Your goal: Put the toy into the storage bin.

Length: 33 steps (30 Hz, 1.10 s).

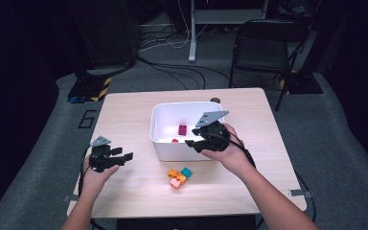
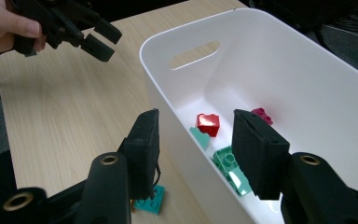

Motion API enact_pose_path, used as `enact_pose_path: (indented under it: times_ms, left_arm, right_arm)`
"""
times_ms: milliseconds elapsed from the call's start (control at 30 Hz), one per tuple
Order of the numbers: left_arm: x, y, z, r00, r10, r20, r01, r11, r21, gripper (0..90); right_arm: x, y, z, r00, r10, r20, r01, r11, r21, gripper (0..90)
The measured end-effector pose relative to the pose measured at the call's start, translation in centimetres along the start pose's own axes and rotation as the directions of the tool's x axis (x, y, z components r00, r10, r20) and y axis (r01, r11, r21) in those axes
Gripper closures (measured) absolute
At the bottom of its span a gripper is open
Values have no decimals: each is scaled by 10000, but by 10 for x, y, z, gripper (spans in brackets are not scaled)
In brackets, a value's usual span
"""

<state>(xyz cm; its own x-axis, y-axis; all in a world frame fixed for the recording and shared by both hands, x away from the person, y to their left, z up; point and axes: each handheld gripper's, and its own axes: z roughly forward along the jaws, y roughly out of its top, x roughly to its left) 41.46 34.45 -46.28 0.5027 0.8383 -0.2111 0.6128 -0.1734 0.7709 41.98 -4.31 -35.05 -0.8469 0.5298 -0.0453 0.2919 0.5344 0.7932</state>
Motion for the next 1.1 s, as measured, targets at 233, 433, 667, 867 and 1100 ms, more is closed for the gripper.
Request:
enact_pose_path:
  times_ms: [233, 433, 667, 867, 1100]
  left_arm:
    - [0, 0, -1, 10000, -42, -17, 42, 10000, -19, 359]
    - [1, 0, -1, 10000, -15, -27, 15, 10000, -48, 359]
    - [-1, 0, -1, 10000, 5, -17, -5, 10000, 16, 359]
    - [0, -1, 0, 10000, 10, -32, -10, 10000, 27, 359]
    - [0, -1, 0, 10000, 35, -23, -35, 10000, 40, 359]
  right_arm:
    - [14, -19, 9, 9998, -189, -5, 189, 9997, 141, 515]
    - [22, -32, 14, 9999, -50, -160, 52, 9999, 86, 515]
    - [28, -52, 23, 9994, 263, -239, -262, 9996, 41, 517]
    - [31, -72, 35, 9996, 268, -3, -268, 9995, 185, 519]
    - [32, -88, 51, 9989, 440, 184, -444, 9987, 230, 521]
